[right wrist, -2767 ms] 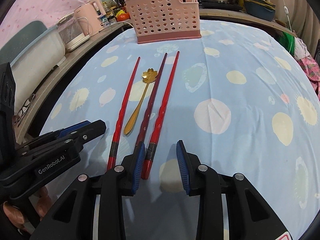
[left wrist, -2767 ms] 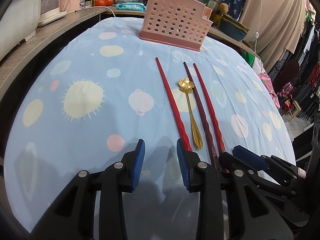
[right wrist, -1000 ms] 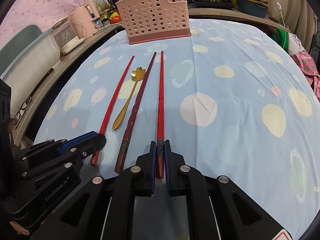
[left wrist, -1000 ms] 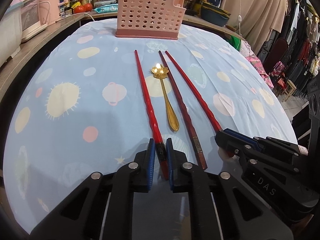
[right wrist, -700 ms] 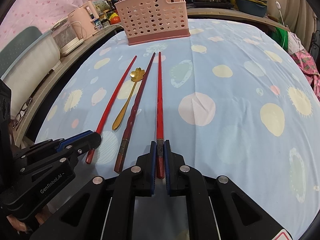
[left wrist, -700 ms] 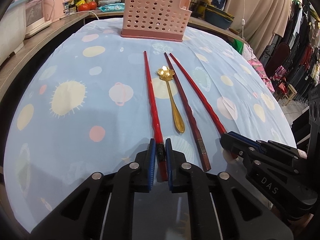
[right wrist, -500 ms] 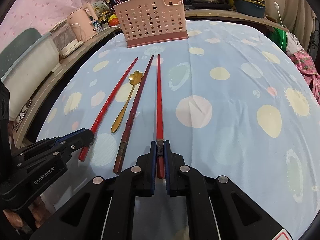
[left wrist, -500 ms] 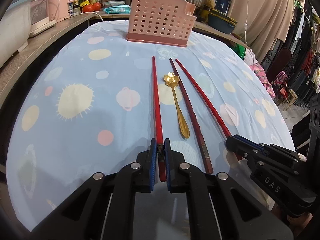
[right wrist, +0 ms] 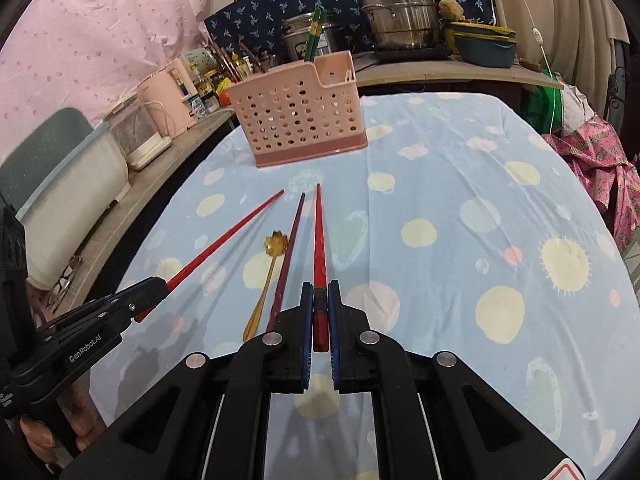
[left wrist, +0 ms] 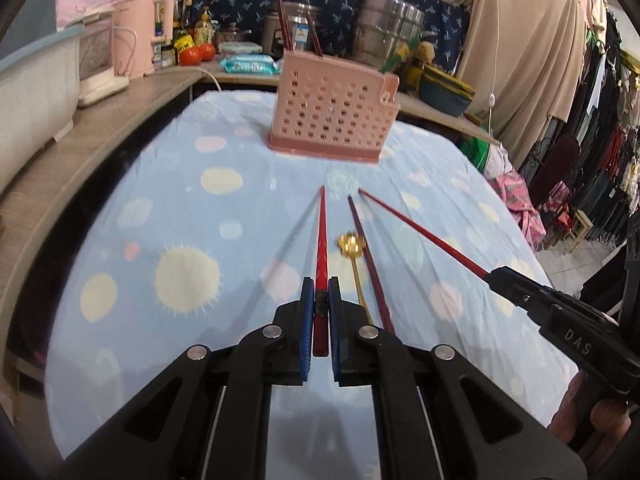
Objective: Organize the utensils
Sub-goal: 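Lift both red chopsticks up over the pink holder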
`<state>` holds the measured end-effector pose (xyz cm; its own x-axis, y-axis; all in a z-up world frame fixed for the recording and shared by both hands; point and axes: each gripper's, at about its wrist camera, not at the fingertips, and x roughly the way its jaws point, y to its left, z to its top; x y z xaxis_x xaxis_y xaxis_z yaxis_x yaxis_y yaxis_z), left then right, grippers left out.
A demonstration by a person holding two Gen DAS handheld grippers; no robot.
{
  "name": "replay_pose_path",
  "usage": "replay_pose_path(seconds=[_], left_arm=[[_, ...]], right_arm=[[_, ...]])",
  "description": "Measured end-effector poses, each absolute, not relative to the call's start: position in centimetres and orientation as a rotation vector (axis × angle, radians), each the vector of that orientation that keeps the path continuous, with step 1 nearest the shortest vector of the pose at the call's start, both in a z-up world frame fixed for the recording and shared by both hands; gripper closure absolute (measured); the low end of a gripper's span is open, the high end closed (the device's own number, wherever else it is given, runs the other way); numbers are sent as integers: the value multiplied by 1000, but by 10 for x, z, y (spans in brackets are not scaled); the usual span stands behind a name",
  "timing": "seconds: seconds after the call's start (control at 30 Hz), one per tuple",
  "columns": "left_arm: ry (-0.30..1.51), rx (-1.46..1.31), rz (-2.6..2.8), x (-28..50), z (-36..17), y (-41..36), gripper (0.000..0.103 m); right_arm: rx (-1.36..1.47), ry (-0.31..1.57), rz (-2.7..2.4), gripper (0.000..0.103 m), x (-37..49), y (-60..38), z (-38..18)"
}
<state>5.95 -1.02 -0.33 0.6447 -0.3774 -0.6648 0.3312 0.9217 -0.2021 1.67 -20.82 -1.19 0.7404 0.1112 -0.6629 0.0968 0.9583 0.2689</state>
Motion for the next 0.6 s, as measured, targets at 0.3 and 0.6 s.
replay_pose_path(seconds=[0.3, 0.6], left_arm=[[629, -86, -388, 85, 53, -3, 96], [573, -120, -380, 119, 85, 2, 96]], right_arm=[[324, 590, 4, 96, 36, -231, 46], [328, 485, -5, 96, 63, -248, 83]])
